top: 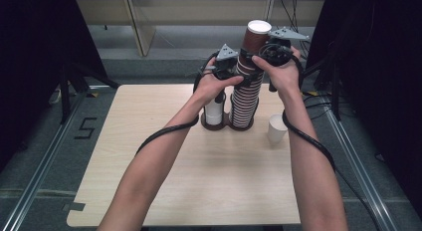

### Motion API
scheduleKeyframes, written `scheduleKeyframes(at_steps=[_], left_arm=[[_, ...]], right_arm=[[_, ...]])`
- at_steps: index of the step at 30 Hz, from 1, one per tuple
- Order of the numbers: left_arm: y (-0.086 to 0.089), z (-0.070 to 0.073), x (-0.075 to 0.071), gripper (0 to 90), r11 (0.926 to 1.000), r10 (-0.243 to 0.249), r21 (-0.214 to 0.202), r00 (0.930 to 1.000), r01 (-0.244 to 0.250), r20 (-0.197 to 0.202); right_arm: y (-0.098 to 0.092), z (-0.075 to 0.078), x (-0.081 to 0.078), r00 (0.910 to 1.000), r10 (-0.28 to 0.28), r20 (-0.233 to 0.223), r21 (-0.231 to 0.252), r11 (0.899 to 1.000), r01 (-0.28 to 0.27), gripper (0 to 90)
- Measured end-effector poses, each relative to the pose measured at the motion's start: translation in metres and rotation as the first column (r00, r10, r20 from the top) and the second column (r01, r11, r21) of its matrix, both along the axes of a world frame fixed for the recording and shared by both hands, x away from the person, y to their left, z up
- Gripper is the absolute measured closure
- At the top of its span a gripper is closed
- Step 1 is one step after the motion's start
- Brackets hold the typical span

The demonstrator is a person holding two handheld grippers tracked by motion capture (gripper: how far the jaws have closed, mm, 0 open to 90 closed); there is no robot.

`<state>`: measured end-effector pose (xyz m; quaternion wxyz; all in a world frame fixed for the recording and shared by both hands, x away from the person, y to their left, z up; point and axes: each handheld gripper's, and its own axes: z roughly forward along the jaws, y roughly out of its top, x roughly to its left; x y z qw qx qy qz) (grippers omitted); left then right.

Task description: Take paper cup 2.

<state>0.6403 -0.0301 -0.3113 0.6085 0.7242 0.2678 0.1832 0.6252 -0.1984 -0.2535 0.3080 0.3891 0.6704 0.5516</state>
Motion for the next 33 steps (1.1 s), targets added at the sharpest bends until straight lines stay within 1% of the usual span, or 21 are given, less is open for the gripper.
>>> scheduleKeyframes(at_steps=[3,5,7,8,9,12,18,20,24,25,30,33], left_arm=[[0.000,0.000,0.000,6.7,1.0000,0.000,0.002,1.0000,0.000,0.002],[-0.001,0.000,0.000,6.6,1.0000,0.001,0.002,1.0000,-0.001,0.003],[-0.001,0.000,0.000,6.6,1.0000,0.002,0.006,1.0000,-0.002,0.003],[-0.001,0.000,0.000,6.6,1.0000,0.002,0.008,1.0000,-0.002,0.004],[-0.001,0.001,0.000,6.6,0.9999,0.002,0.010,1.0000,-0.002,0.005],[-0.001,0.001,0.000,6.5,0.9999,0.004,0.012,1.0000,-0.004,0.006],[-0.001,0.001,-0.001,6.5,0.9998,0.004,0.021,0.9999,-0.005,0.011],[-0.001,0.001,-0.001,6.6,0.9997,0.005,0.023,0.9999,-0.006,0.013],[-0.001,0.001,-0.001,6.6,0.9997,0.006,0.025,0.9999,-0.006,0.016],[-0.001,0.001,-0.001,6.6,0.9996,0.006,0.026,0.9999,-0.007,0.016],[-0.001,0.001,-0.001,6.6,0.9996,0.008,0.028,0.9998,-0.009,0.019],[-0.001,0.002,-0.001,6.6,0.9995,0.009,0.030,0.9998,-0.010,0.020]], right_arm=[[-0.001,0.001,0.000,1.0000,-0.002,0.004,-0.004,1.000,0.002,14.8],[-0.001,0.002,-0.001,1.0000,-0.004,0.003,0.012,1.000,0.004,15.2],[-0.001,0.003,-0.002,0.9999,-0.006,0.009,0.018,1.000,0.006,15.6],[-0.002,0.004,-0.001,0.9997,-0.007,0.022,0.019,1.000,0.006,15.8],[-0.002,0.005,-0.002,0.9998,-0.006,0.019,0.022,1.000,0.006,16.0],[-0.003,0.012,-0.004,0.9990,-0.007,0.043,0.042,0.999,0.006,16.2],[-0.003,0.023,-0.006,0.9980,-0.009,0.063,0.047,0.999,0.006,16.5],[-0.003,0.025,-0.007,0.9973,-0.007,0.073,0.046,0.999,0.004,16.6],[-0.005,0.029,-0.008,0.9964,-0.009,0.084,0.059,0.998,0.004,16.7],[-0.005,0.030,-0.009,0.9964,-0.010,0.084,0.071,0.997,0.004,16.7],[-0.009,0.036,-0.011,0.9934,-0.021,0.112,0.079,0.997,0.012,17.0],[-0.009,0.038,-0.012,0.9931,-0.020,0.116,0.086,0.996,0.010,17.0]])
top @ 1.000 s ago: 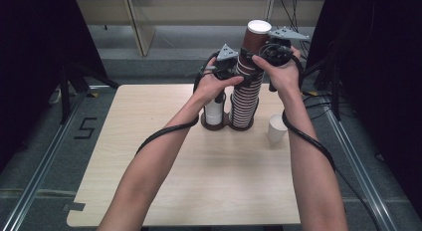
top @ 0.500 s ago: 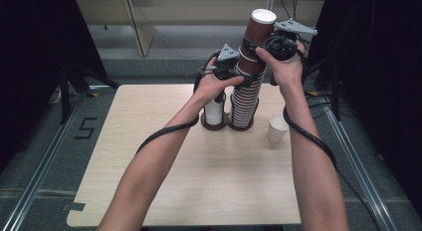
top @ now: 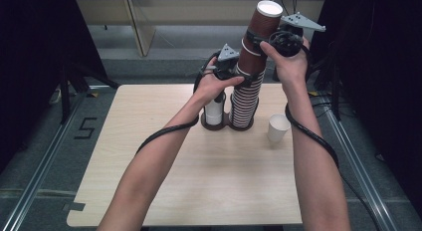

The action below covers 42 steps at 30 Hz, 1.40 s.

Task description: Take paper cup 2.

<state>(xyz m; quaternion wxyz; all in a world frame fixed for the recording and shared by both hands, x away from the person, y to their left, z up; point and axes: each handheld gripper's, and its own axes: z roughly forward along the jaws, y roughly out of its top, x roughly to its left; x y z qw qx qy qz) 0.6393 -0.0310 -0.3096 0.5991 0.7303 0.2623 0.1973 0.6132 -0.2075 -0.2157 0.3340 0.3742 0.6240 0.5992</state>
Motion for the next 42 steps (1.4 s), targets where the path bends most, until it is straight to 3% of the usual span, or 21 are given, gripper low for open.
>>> scheduleKeyframes(at_steps=[25,37,42], left_arm=[[-0.001,0.002,0.001,6.3,1.0000,-0.003,0.009,0.9999,0.003,0.011],[-0.001,0.002,0.000,6.5,1.0000,-0.007,0.003,0.9998,0.007,0.017],[0.004,0.004,-0.003,6.7,1.0000,-0.008,0.006,0.9996,0.007,0.027]], right_arm=[[-0.005,0.013,-0.008,0.9947,-0.021,0.100,0.070,0.997,0.014,17.4],[-0.018,0.024,-0.024,0.9858,-0.036,0.164,0.107,0.994,0.019,17.5],[-0.025,0.025,-0.033,0.9839,-0.031,0.176,0.101,0.995,0.013,17.7]])
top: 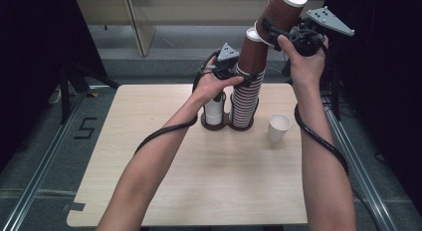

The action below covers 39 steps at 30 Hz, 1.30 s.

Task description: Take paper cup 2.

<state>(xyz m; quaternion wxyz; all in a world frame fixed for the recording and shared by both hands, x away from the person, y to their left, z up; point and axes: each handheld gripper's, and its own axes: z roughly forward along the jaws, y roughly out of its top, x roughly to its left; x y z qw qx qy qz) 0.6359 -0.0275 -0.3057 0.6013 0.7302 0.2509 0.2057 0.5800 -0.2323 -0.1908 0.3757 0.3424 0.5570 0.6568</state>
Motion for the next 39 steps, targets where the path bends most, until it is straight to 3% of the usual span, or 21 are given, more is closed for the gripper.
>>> scheduleKeyframes(at_steps=[5,10,15,28,35,39], left_arm=[[0.012,0.004,-0.008,6.9,0.9999,0.006,0.016,0.9998,-0.007,0.017],[0.027,0.006,-0.024,8.0,0.9998,0.012,0.014,0.9997,-0.013,0.020],[0.042,0.005,-0.045,8.7,0.9979,0.019,0.062,0.9996,-0.020,0.021],[0.071,-0.009,-0.097,9.9,0.9953,-0.019,0.095,0.9996,0.017,0.023],[0.083,-0.020,-0.118,10.1,0.9894,-0.034,0.142,0.9994,0.033,0.004],[0.087,-0.027,-0.129,10.5,0.9822,-0.052,0.180,0.9985,0.054,-0.016]], right_arm=[[-0.010,-0.001,-0.011,0.9999,-0.001,0.016,0.005,1.000,0.001,17.7],[-0.019,-0.006,-0.027,0.9997,-0.011,0.021,-0.032,0.999,0.012,17.7],[-0.028,-0.017,-0.041,0.9997,-0.017,0.019,-0.060,0.998,0.018,17.6],[-0.038,-0.070,-0.068,0.9977,-0.024,-0.063,-0.136,0.991,0.015,17.6],[-0.034,-0.109,-0.078,0.9916,-0.007,-0.129,-0.176,0.984,-0.016,17.6],[-0.027,-0.132,-0.084,0.9849,0.004,-0.173,-0.194,0.980,-0.038,17.6]])
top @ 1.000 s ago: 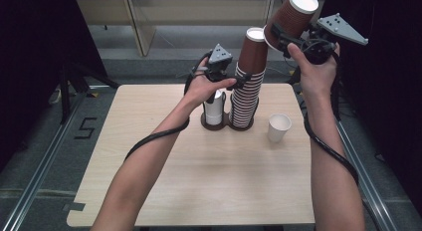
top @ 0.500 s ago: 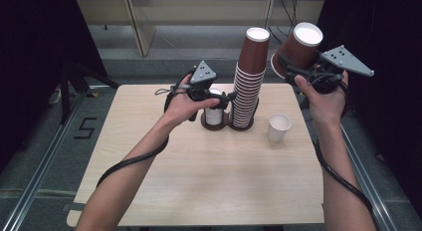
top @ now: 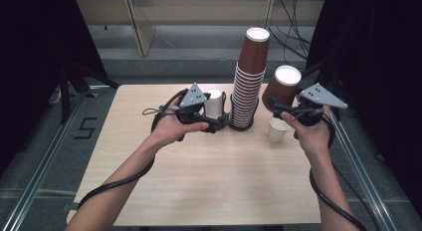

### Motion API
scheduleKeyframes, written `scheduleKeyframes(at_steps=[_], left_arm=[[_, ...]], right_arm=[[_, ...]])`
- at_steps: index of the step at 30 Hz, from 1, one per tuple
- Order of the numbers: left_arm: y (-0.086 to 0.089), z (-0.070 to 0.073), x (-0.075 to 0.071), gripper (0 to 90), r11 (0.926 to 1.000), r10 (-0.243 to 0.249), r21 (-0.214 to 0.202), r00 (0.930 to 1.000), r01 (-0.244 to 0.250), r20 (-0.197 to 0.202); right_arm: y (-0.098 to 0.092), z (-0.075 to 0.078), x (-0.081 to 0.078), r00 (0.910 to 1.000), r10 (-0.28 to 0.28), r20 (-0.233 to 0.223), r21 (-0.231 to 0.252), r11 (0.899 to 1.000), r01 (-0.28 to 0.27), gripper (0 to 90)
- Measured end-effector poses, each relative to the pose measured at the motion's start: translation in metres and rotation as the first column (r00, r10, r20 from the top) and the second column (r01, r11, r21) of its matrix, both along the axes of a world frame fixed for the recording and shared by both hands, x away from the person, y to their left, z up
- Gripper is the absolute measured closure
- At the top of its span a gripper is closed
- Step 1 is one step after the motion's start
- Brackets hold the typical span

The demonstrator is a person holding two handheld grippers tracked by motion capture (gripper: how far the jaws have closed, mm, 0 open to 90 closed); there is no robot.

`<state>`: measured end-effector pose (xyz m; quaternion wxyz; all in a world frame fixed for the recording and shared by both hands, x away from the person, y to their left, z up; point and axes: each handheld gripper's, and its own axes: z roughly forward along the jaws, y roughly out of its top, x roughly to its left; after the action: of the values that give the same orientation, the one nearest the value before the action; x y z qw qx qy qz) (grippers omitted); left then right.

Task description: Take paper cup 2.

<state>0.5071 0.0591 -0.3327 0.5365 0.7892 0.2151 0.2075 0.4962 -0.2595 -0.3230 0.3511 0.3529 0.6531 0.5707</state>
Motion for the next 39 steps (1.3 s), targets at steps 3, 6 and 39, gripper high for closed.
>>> scheduleKeyframes(at_steps=[3,6,39], left_arm=[[0.002,-0.006,-0.006,10.9,0.9997,-0.012,0.021,0.9998,0.012,-0.015],[0.005,-0.014,-0.011,11.2,0.9994,-0.017,0.030,0.9996,0.017,-0.025],[-0.006,-0.067,-0.033,4.8,0.9893,-0.121,0.075,0.9909,0.126,-0.058]], right_arm=[[0.004,-0.014,-0.004,0.9996,0.015,-0.025,-0.015,1.000,-0.015,17.6],[0.006,-0.026,-0.009,0.9988,0.026,-0.040,-0.022,0.999,-0.027,17.5],[0.047,-0.105,-0.024,0.9532,0.181,-0.242,0.059,0.983,-0.172,17.2]])
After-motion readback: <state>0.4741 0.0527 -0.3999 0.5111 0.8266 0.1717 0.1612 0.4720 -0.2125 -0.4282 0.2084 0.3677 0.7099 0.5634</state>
